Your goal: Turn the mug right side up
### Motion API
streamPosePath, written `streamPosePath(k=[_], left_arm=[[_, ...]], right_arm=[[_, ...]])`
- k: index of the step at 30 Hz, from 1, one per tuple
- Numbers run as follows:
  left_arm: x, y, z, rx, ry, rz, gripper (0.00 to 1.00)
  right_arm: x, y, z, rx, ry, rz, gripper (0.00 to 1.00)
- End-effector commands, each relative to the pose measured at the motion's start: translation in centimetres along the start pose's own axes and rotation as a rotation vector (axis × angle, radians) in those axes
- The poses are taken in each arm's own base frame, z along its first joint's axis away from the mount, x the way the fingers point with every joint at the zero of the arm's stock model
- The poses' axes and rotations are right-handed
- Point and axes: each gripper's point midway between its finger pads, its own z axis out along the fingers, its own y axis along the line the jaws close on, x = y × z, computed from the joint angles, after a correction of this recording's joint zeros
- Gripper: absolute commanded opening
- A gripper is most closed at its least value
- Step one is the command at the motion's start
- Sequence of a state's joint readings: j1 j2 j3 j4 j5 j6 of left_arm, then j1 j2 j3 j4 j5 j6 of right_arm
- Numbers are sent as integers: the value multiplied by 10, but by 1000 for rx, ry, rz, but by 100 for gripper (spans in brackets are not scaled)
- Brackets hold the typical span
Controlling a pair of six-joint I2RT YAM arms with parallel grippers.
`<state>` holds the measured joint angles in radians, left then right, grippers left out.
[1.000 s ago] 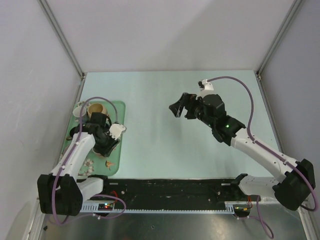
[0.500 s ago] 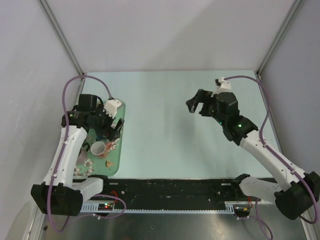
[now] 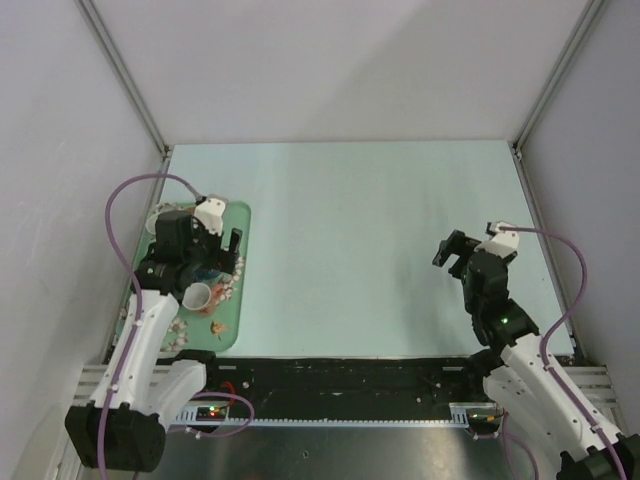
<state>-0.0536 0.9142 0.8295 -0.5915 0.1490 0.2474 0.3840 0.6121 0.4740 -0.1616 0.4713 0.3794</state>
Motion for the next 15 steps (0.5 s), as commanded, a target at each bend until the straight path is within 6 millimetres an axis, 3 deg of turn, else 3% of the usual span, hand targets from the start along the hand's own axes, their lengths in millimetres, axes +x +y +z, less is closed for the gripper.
streamPosePath(k=[1, 6, 11, 15], left_arm=[[-46, 17, -25, -112, -259, -3, 100], [-25, 5, -34, -117, -390, 86, 100], [-11, 23, -30, -237, -393, -27, 100], [-10, 37, -35, -326, -442, -114, 100]], right_arm=[[-8, -26, 6, 146, -101, 46, 99], [10, -25, 9, 154, -61, -24, 100], [24, -19, 4, 115, -31, -105, 99], [19, -20, -3, 93, -102, -67, 100]])
